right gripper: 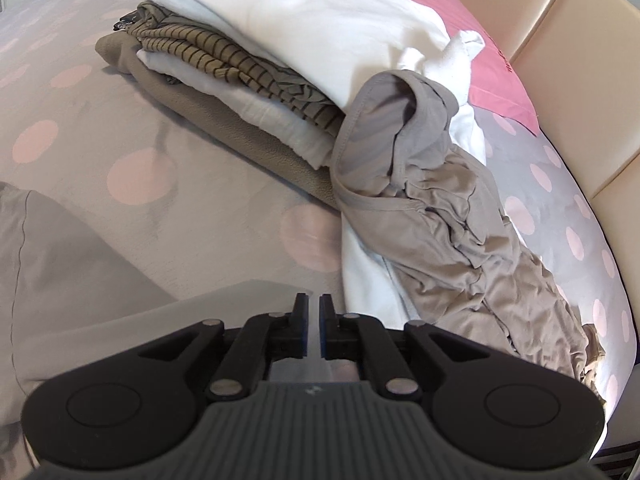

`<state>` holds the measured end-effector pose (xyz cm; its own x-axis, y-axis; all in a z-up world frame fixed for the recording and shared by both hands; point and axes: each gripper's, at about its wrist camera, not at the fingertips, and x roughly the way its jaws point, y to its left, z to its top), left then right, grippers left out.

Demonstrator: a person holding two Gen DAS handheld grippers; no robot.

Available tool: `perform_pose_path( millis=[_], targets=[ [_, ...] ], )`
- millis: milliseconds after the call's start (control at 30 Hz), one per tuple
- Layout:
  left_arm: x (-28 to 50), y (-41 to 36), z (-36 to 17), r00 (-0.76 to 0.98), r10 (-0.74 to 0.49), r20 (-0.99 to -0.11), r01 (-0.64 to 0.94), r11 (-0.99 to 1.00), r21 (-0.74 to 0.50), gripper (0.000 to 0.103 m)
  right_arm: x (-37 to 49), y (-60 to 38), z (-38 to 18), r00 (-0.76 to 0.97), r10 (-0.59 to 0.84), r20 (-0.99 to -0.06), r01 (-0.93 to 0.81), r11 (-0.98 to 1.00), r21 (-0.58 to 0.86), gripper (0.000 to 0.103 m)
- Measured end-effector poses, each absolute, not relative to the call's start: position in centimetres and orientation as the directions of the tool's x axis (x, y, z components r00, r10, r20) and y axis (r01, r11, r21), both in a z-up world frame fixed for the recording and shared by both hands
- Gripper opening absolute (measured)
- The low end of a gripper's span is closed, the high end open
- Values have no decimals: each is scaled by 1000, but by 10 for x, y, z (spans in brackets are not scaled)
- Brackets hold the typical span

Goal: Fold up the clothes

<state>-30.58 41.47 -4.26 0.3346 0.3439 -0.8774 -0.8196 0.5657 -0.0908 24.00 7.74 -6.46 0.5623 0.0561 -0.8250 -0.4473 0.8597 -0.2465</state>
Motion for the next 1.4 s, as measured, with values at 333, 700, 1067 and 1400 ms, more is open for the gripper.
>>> perform_pose_path(
  millis=[333, 700, 1067, 1400],
  targets=[
    [-306, 500, -3, 269, 484, -833, -893, 448, -29, 2, 236, 78, -71, 552, 40, -833, -450, 855, -257, 7],
    [-288, 566, -39, 89, 501, -861, -910, 392, 134, 2, 243, 84, -84, 523, 37, -852, -464, 850, -248, 19],
    [-238, 555, -15, 328, 523, -786, -803, 593, 60, 44, 224, 126, -83, 411, 292, -863, -671, 738, -70, 27],
    [-126, 526, -60, 460, 388, -799, -573, 817, 66, 44, 225, 189, -97, 328, 433, -840, -772, 636, 27, 33]
  ],
)
